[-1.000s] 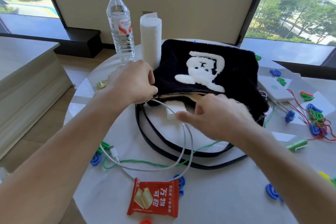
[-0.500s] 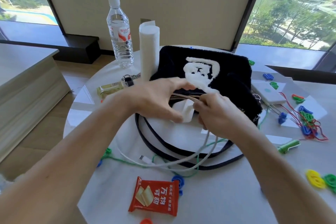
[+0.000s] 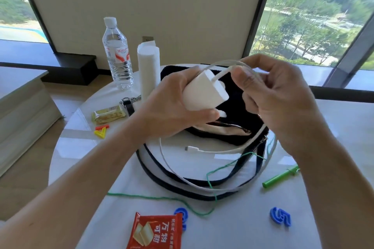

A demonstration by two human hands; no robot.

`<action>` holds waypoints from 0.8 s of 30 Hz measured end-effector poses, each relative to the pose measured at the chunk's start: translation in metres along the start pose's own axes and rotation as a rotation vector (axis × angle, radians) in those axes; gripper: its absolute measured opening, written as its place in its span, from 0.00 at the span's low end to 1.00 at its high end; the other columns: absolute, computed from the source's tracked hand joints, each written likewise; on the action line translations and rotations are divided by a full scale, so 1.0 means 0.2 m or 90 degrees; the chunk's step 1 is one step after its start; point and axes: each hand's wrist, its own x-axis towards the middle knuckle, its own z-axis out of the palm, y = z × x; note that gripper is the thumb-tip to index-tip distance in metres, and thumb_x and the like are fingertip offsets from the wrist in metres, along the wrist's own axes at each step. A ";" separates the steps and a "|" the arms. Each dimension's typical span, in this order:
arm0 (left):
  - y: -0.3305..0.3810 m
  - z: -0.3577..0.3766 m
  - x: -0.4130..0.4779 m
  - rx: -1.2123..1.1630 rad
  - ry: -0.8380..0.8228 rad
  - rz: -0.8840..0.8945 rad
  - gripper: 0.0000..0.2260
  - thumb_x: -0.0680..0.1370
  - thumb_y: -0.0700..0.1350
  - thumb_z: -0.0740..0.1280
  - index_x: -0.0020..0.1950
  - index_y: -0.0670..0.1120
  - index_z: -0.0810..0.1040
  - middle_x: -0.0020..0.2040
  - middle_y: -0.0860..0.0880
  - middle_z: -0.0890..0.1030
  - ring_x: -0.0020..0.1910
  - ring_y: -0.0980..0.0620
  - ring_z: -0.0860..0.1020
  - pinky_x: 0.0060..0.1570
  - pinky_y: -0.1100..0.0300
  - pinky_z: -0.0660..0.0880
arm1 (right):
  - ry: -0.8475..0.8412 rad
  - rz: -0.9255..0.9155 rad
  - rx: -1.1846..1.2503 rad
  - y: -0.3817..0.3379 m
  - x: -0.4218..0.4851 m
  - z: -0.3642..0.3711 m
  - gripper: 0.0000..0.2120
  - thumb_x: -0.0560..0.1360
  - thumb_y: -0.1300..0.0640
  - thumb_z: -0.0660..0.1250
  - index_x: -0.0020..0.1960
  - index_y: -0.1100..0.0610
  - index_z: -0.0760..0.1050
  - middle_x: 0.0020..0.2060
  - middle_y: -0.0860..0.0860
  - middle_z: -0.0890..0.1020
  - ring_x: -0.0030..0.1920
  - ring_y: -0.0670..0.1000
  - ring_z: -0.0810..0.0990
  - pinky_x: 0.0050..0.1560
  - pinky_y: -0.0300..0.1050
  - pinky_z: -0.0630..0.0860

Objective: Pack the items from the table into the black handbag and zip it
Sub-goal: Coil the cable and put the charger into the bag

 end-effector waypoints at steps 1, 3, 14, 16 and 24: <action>0.01 -0.01 0.00 -0.010 0.021 -0.008 0.14 0.68 0.49 0.77 0.50 0.50 0.77 0.40 0.53 0.78 0.37 0.56 0.78 0.35 0.64 0.75 | -0.023 0.016 0.028 0.00 -0.01 -0.04 0.06 0.75 0.51 0.71 0.45 0.53 0.80 0.26 0.48 0.64 0.26 0.51 0.57 0.26 0.42 0.54; 0.01 -0.03 0.02 -0.073 0.068 -0.047 0.13 0.69 0.47 0.76 0.50 0.50 0.78 0.39 0.52 0.80 0.35 0.53 0.81 0.31 0.59 0.78 | -0.074 0.044 0.048 0.03 -0.02 -0.15 0.08 0.74 0.52 0.74 0.48 0.57 0.81 0.27 0.47 0.67 0.25 0.47 0.62 0.26 0.38 0.59; -0.06 0.00 0.01 -0.356 0.092 -0.287 0.20 0.66 0.51 0.80 0.53 0.48 0.80 0.40 0.49 0.84 0.36 0.47 0.84 0.35 0.60 0.80 | -0.060 0.273 0.346 0.25 -0.09 -0.19 0.21 0.84 0.48 0.56 0.35 0.56 0.67 0.31 0.52 0.67 0.31 0.51 0.69 0.41 0.47 0.68; -0.05 0.07 -0.01 -0.428 0.041 -0.320 0.20 0.67 0.52 0.79 0.53 0.47 0.80 0.41 0.46 0.84 0.38 0.47 0.84 0.35 0.60 0.80 | 0.051 0.292 0.424 0.23 -0.07 -0.12 0.22 0.84 0.47 0.54 0.34 0.55 0.63 0.30 0.53 0.65 0.30 0.51 0.67 0.38 0.46 0.68; -0.03 0.28 -0.07 -0.704 -0.176 -0.294 0.13 0.78 0.44 0.70 0.61 0.41 0.81 0.58 0.39 0.82 0.56 0.44 0.83 0.49 0.50 0.82 | 0.190 0.272 0.318 0.23 -0.09 0.10 0.27 0.84 0.45 0.57 0.32 0.51 0.82 0.44 0.51 0.84 0.46 0.52 0.82 0.55 0.55 0.78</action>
